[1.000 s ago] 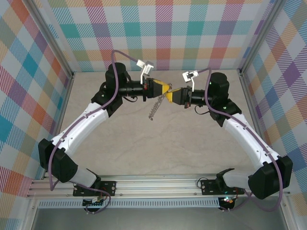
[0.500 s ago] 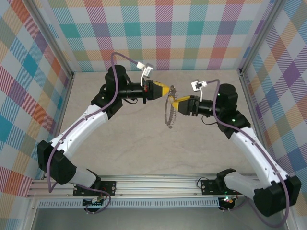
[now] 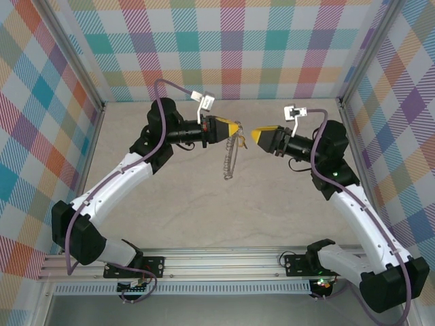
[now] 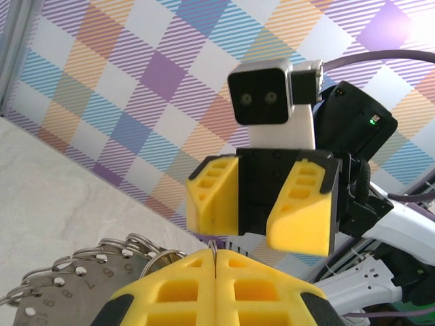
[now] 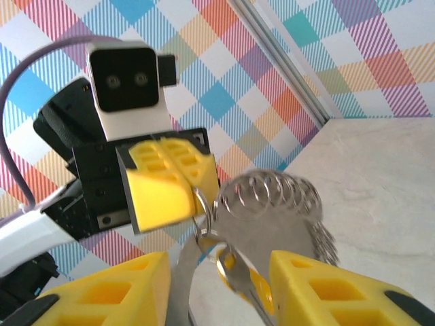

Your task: Put the keys on the keyring

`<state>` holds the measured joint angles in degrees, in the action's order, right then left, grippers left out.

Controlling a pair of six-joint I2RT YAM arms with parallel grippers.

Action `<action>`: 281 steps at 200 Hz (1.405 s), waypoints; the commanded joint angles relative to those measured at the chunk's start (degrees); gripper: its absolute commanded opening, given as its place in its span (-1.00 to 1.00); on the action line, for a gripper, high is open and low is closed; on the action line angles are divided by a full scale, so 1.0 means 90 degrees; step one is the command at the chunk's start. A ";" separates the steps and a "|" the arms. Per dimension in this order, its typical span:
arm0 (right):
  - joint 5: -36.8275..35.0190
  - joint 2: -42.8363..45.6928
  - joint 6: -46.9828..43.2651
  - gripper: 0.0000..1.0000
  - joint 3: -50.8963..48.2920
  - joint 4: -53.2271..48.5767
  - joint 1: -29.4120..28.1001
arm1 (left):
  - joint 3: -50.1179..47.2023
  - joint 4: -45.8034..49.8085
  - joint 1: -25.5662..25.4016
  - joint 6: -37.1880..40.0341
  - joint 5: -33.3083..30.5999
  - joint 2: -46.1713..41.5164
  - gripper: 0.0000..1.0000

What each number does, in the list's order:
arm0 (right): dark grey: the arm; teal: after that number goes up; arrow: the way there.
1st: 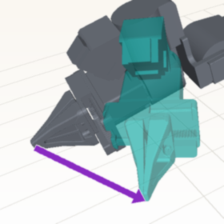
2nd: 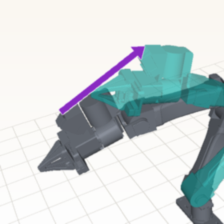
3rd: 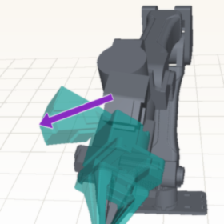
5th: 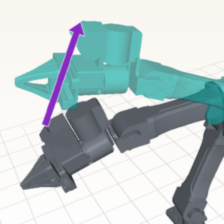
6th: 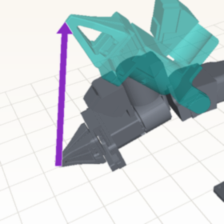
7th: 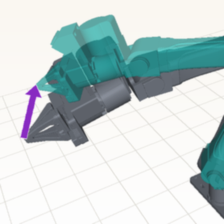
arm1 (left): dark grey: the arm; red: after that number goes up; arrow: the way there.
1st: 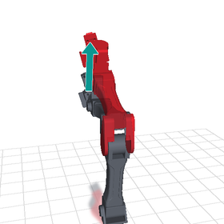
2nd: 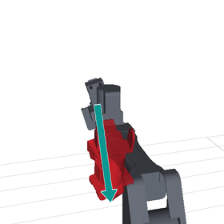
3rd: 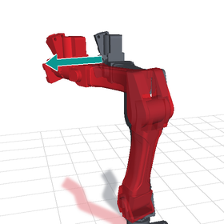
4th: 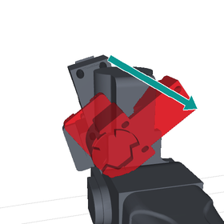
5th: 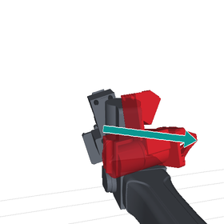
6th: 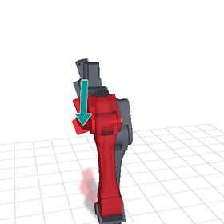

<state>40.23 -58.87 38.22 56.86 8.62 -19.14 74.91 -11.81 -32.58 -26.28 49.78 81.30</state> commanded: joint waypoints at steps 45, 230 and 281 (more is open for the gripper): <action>0.0001 -0.0474 0.0484 -0.22 0.0356 0.0962 -0.0189 | -0.0047 -0.0680 -0.0081 -0.0292 -0.0072 -0.0142 -1.00; 0.0083 -0.0853 0.0375 -0.91 0.0574 0.1035 -0.0520 | -0.0062 -0.0719 -0.0116 -0.0298 -0.0023 -0.0013 -1.00; 0.0256 -0.0930 0.0364 -1.00 0.0567 0.1045 -0.0522 | -0.0035 -0.0748 -0.0121 -0.0311 -0.0042 0.0022 -1.00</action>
<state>40.99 -66.41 41.56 60.25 15.99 -23.40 74.39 -14.20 -32.88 -28.95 48.29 81.36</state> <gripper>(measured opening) 0.067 0.048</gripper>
